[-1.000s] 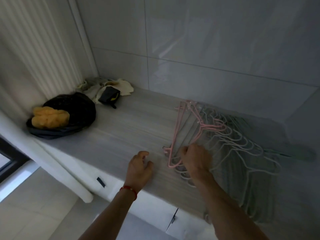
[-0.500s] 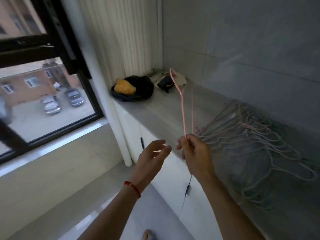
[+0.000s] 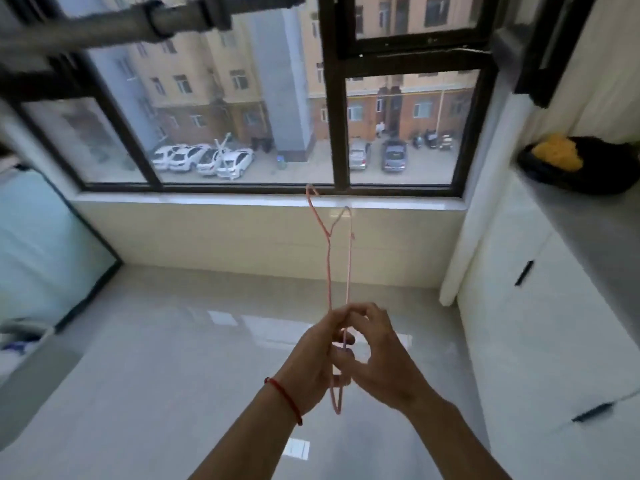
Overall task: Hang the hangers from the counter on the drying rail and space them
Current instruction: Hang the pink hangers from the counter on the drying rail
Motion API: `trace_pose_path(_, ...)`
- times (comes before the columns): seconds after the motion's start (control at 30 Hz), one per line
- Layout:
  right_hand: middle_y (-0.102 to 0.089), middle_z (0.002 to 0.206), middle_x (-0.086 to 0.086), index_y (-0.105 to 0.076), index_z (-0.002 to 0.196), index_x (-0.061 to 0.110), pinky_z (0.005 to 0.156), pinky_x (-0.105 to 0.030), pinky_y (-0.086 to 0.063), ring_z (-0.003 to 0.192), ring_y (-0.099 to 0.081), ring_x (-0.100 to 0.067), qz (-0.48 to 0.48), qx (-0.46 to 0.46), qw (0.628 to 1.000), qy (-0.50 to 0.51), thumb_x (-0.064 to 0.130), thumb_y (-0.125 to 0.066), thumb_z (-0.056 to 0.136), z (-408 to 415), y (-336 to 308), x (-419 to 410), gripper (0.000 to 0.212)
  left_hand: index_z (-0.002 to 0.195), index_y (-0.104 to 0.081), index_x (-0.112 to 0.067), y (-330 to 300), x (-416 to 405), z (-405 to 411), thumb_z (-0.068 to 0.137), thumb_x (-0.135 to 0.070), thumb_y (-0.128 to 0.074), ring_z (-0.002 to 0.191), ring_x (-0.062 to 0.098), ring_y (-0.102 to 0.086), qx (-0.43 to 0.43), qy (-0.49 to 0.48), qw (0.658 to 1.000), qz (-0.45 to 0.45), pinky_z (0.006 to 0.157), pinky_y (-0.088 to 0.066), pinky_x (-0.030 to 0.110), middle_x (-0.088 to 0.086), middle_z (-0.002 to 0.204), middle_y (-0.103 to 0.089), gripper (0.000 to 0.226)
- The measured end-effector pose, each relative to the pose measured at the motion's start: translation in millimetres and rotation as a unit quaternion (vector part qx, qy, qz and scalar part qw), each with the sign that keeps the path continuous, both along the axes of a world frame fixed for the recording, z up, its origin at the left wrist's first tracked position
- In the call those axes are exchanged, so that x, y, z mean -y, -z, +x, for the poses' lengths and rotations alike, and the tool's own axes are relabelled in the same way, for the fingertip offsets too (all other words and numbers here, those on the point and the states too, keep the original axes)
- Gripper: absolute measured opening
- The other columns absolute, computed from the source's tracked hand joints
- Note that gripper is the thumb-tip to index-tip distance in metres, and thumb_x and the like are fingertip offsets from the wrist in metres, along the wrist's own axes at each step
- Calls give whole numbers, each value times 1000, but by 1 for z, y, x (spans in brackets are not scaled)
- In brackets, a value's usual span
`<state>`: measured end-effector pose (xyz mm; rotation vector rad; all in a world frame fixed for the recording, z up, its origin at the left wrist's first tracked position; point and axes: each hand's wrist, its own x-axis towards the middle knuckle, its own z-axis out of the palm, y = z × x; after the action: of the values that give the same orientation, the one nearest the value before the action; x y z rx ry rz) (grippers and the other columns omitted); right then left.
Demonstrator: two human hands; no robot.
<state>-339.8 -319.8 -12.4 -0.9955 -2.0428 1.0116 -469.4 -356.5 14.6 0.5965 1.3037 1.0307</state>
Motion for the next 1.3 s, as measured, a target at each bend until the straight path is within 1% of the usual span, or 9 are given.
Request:
trace_pose_path(0.07, -53, 124, 15, -65, 115, 27, 97, -13, -45, 118, -51, -4, -3, -4, 998, -55, 57, -56, 84, -42, -10, 16, 44, 112, -74, -17, -4, 37, -49, 90, -63, -61, 88, 23, -57, -7, -60, 998, -15, 76, -52, 40, 10, 98, -59, 53)
trace_pose_path(0.13, -57, 118, 16, -67, 106, 29, 93, -19, -49, 115, -56, -7, -20, -29, 996, -80, 54, -55, 86, -87, -16, 35, 34, 116, -72, -13, -8, 77, -96, 92, -60, -60, 86, 22, -57, -23, -115, 993, -29, 71, -52, 37, 10, 95, -61, 53)
trace_pose_path(0.23, -66, 102, 21, -69, 96, 31, 80, -12, -52, 98, -64, -4, -35, -62, 992, -99, 33, -64, 90, -157, -29, 69, 8, 114, -67, -5, -18, 141, -168, 88, -51, -70, 77, 18, -59, -61, -187, 980, -38, 66, -50, 36, 7, 89, -66, 53)
trace_pose_path(0.37, -71, 79, 12, -72, 86, 22, 66, -12, -50, 72, -68, -7, -69, -81, 988, -115, 7, -63, 93, -251, -46, 119, 19, 110, -69, -5, -42, 229, -261, 93, -45, -67, 78, 17, -62, -126, -242, 961, -33, 63, -50, 34, 5, 95, -77, 44)
trace_pose_path(0.5, -73, 81, 10, -73, 86, 21, 73, -28, -58, 73, -70, -11, -97, -120, 979, -131, 5, -61, 92, -345, -63, 181, 20, 110, -70, -9, -63, 311, -352, 95, -40, -65, 82, 16, -63, -158, -263, 952, -15, 63, -50, 32, 3, 103, -79, 35)
trace_pose_path(0.63, -73, 82, 10, -73, 89, 21, 74, -29, -58, 72, -69, -11, -100, -133, 973, -159, 7, -61, 93, -423, -80, 231, 19, 117, -68, -10, -82, 366, -434, 97, -33, -64, 83, 16, -62, -164, -280, 946, -2, 61, -48, 30, 2, 106, -79, 30)
trace_pose_path(0.8, -72, 82, 5, -71, 91, 22, 74, -34, -60, 69, -68, -13, -104, -148, 972, -148, 7, -61, 93, -489, -85, 254, 18, 118, -66, -6, -105, 387, -517, 95, -27, -66, 78, 15, -58, -113, -300, 947, 13, 59, -45, 28, 8, 111, -78, 31)
trace_pose_path(0.97, -70, 90, 3, -68, 98, 26, 75, -39, -61, 68, -69, -13, -112, -172, 968, -142, 15, -62, 96, -565, -83, 260, 12, 125, -66, -4, -124, 381, -599, 94, -40, -63, 76, 19, -61, -64, -315, 946, 48, 59, -50, 30, 17, 116, -76, 48)
trace_pose_path(1.3, -70, 90, 9, -66, 100, 29, 75, -34, -60, 71, -69, -12, -96, -173, 966, -166, 14, -59, 98, -714, -116, 216, 17, 131, -61, 2, -186, 332, -751, 97, -56, -52, 78, 22, -60, -117, -298, 943, 85, 67, -48, 35, 20, 119, -74, 68)
